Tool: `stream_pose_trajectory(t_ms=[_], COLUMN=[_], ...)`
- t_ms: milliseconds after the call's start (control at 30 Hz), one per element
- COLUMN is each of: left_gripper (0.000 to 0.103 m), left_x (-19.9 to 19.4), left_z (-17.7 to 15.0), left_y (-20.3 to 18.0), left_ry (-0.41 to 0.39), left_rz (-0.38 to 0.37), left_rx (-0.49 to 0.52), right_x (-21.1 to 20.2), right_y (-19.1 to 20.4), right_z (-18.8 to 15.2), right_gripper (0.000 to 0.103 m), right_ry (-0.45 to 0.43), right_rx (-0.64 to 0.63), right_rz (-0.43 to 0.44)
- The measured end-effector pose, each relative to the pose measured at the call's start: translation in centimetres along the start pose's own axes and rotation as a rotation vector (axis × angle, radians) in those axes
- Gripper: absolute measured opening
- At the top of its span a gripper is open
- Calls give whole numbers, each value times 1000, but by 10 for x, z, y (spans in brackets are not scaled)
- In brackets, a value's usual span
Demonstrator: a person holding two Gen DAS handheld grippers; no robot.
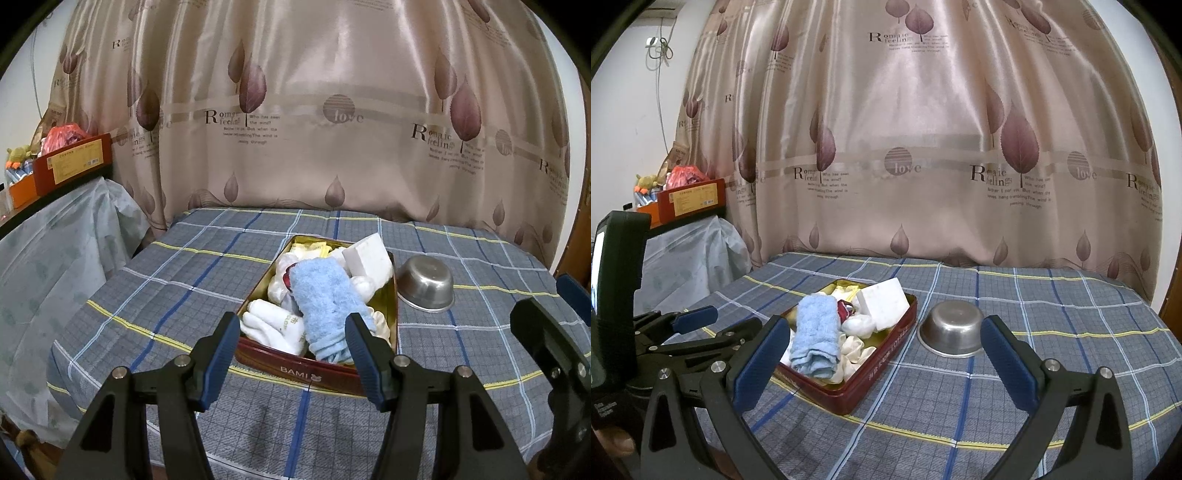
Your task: Organize soft objects
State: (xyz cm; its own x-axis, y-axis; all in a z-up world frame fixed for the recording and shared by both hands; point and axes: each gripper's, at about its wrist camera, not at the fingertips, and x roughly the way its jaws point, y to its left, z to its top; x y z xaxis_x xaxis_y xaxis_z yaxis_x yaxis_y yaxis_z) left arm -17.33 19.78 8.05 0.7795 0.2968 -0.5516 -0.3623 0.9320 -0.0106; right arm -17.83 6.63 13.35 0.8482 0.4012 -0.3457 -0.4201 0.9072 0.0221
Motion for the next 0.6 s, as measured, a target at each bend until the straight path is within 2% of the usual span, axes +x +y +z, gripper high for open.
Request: stream_pose_trajectory(t_ms=[600], left_gripper=[61], left_x=[1], left_z=[-2], left_y=[0], left_ry=[8], left_rz=[0], left_rx=[-1], right_x=[1], right_y=[0], right_z=[-2], right_gripper=[102], right_ry=[8], right_rx=[-1], right_rz=[1])
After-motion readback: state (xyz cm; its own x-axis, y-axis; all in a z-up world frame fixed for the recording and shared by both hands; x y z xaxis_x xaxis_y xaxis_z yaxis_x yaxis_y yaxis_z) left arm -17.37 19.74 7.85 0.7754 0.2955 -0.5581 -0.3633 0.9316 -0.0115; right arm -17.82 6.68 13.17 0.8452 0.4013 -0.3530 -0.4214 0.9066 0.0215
